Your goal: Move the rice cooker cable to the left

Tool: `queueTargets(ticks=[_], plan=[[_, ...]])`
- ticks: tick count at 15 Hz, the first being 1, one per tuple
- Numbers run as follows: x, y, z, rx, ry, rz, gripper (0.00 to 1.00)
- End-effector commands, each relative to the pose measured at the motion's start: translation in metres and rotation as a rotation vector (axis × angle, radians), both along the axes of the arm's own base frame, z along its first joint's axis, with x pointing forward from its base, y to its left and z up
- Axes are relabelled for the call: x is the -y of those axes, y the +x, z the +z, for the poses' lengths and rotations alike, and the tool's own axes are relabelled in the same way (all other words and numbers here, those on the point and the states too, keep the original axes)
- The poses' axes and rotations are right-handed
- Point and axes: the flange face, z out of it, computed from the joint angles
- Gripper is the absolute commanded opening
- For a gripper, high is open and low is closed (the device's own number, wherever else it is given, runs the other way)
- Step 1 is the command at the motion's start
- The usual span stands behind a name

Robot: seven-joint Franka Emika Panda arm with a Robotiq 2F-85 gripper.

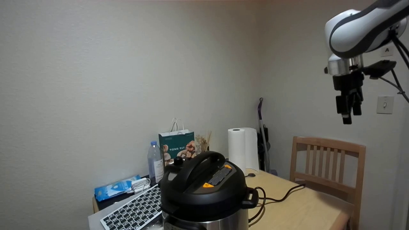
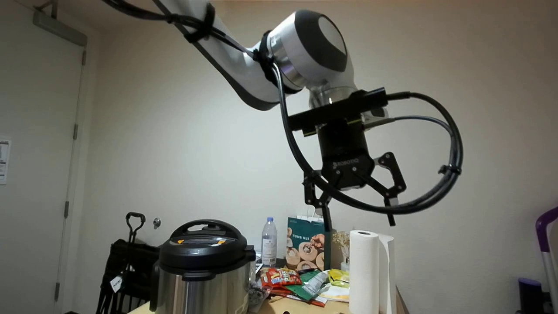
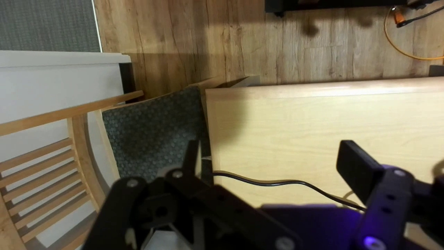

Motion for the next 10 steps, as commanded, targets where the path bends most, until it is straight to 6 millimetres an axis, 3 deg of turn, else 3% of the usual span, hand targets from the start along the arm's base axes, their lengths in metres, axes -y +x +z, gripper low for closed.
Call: queueTargets(ticks=[1,2,4,8,10], plan=[[0.033,0.019,-0.03,-0.028,0.03,-0.068,1.0],[0.017,0.007,-0.021,-0.021,0.013,-0.035,1.0],[0.028,0.014,-0.032,-0.043,0.021,-0.06,1.0],[0.031,0.019,-0.032,-0.043,0.021,-0.066,1.0],[0.036,0.029,-0.049,-0.062,0.039,-0.091,1.0]])
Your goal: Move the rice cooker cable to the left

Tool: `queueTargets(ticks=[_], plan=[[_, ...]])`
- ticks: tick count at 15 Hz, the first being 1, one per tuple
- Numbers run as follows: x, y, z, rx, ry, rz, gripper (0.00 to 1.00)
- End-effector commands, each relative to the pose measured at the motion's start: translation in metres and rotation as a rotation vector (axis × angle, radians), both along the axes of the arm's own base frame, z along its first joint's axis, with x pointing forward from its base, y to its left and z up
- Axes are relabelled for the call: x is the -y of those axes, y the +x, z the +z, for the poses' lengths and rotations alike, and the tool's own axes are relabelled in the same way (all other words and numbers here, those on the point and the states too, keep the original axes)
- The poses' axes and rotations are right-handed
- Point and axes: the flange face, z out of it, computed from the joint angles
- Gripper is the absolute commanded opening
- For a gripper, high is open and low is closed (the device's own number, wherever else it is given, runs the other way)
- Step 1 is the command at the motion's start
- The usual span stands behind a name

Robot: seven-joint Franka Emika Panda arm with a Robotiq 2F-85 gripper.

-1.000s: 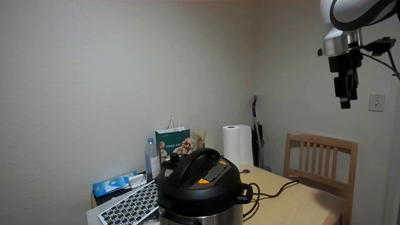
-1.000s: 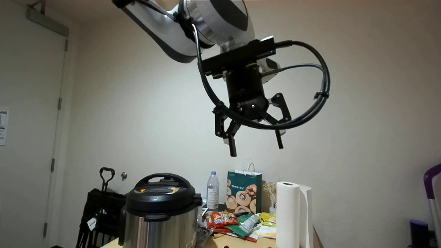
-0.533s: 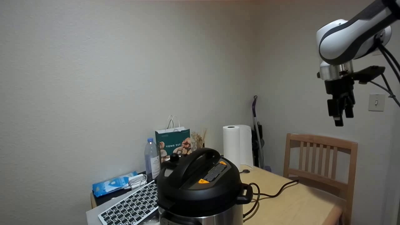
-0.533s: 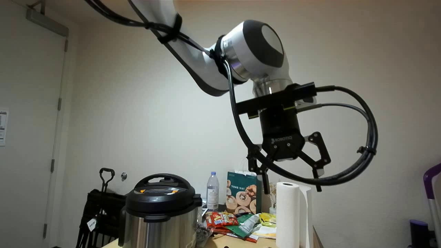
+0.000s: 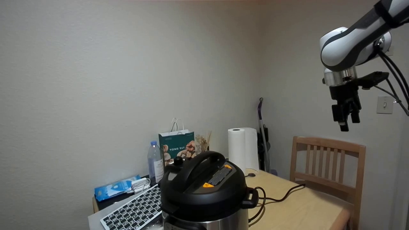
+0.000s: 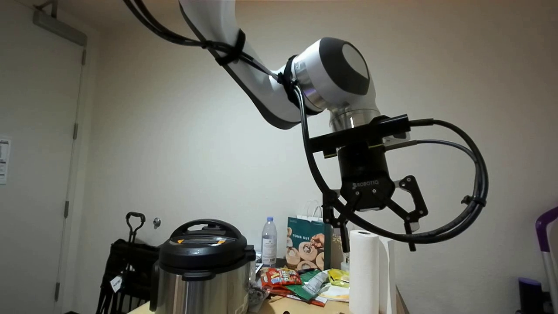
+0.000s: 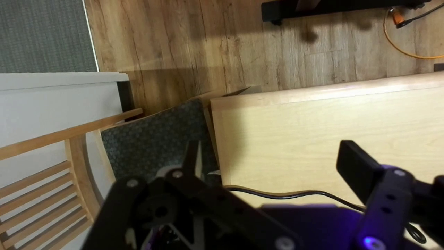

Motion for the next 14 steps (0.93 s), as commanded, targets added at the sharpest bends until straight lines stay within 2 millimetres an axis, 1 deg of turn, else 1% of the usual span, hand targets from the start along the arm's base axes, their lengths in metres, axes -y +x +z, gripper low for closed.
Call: queueTargets(ticks=[1,3,6,8,9,11,14], plan=[[0.008,0.014,-0.023,-0.018,0.024,-0.037,1.0],[0.015,0.026,-0.041,-0.036,0.046,-0.049,1.0],[0.03,0.049,-0.066,-0.045,0.072,-0.078,1.0],[0.041,0.064,-0.078,-0.052,0.073,-0.117,1.0],[0.025,0.047,-0.067,-0.055,0.068,-0.085,1.0],[0.035,0.059,-0.077,-0.071,0.064,-0.098,1.0],[0.039,0.065,-0.081,-0.076,0.06,-0.103,1.0]])
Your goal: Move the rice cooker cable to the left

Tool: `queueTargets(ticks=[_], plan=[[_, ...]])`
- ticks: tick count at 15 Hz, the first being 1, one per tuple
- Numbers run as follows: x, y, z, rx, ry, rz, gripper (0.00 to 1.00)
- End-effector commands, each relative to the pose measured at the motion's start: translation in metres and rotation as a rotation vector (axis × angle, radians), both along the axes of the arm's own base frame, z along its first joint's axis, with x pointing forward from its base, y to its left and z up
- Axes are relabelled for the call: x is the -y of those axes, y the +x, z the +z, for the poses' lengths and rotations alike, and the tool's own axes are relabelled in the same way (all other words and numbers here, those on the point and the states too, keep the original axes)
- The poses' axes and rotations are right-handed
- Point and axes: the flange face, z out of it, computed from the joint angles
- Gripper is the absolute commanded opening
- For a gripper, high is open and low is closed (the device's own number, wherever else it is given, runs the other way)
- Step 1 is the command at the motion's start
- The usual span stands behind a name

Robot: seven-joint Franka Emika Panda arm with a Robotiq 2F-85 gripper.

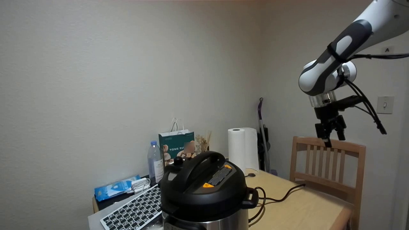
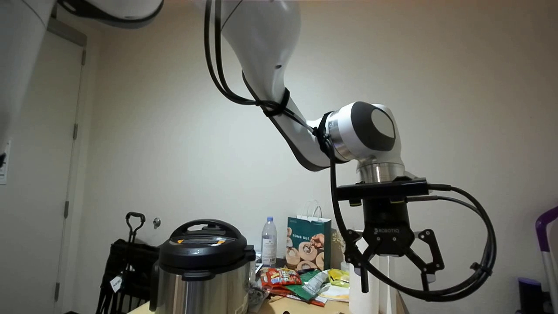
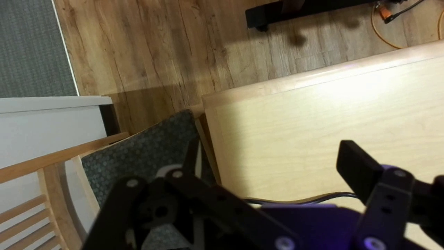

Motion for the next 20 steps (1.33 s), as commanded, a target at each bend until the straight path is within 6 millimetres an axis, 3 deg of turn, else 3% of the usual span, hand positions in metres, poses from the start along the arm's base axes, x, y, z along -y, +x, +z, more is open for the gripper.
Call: queueTargets(ticks=[1,5,9,10,12,15,20], plan=[[0.001,0.0,0.001,0.001,0.0,-0.001,1.0],[-0.001,0.027,-0.032,0.041,-0.046,-0.096,1.0],[0.011,0.05,-0.064,0.107,-0.149,-0.07,1.0],[-0.001,0.041,-0.054,0.099,-0.108,-0.072,1.0],[0.005,0.047,-0.067,0.095,-0.124,-0.065,1.0],[0.005,0.046,-0.07,0.09,-0.11,-0.082,1.0],[-0.011,0.038,-0.105,0.101,-0.005,-0.281,1.0]])
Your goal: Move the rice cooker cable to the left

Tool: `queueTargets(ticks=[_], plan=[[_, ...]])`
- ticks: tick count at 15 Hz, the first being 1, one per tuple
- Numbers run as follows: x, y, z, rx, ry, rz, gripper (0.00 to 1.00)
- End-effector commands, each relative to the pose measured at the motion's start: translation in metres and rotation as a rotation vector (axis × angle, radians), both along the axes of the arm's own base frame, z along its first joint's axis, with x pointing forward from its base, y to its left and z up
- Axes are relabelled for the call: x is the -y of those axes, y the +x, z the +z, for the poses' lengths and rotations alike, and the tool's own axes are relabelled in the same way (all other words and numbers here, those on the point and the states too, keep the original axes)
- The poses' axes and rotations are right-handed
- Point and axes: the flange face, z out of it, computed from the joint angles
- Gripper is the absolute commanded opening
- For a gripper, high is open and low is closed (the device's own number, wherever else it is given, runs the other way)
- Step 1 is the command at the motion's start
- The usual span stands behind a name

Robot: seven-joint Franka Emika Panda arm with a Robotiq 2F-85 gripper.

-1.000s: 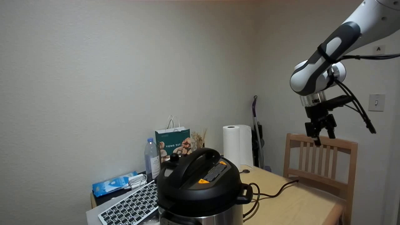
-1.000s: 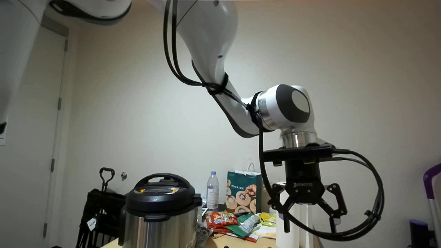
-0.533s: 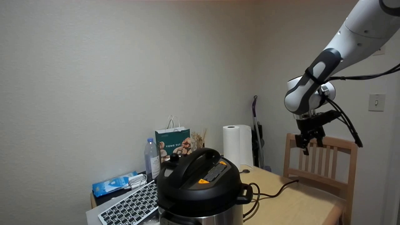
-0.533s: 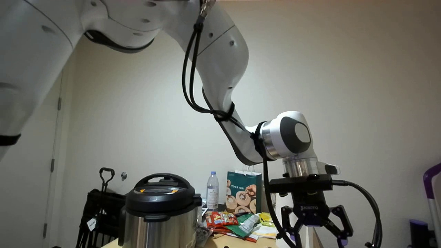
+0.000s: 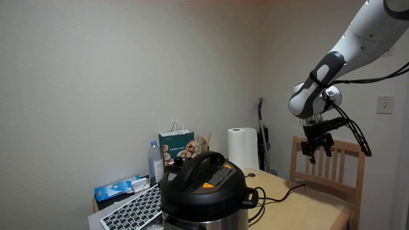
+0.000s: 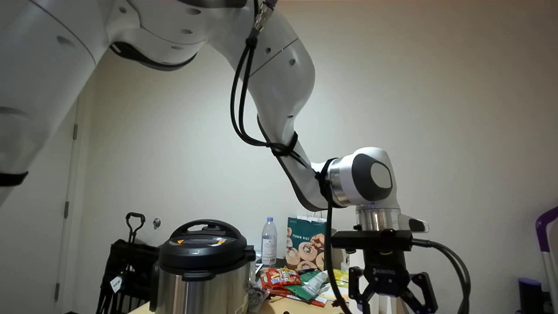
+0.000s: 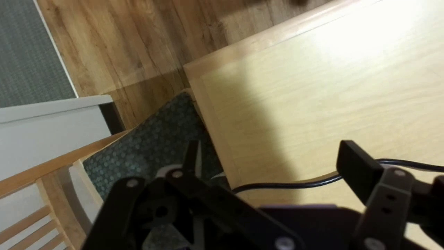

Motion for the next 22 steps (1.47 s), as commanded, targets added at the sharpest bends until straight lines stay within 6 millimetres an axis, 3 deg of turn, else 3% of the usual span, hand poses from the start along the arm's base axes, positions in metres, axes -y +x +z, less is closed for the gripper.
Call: queueTargets(ticks=[1,2,3,7,13,19,22], plan=[[-0.009,-0.002,-0.028,0.09,0.049,-0.172,1.0],[-0.01,0.001,-0.033,0.155,0.017,-0.181,1.0],[-0.009,0.003,-0.02,0.079,0.029,-0.12,1.0],[-0.011,0.004,-0.035,0.123,0.009,-0.151,1.0],[-0.005,0.024,-0.075,0.303,-0.056,-0.442,1.0],[-0.003,0.022,-0.08,0.295,-0.081,-0.4,1.0],[-0.002,0.036,-0.101,0.283,-0.09,-0.385,1.0]])
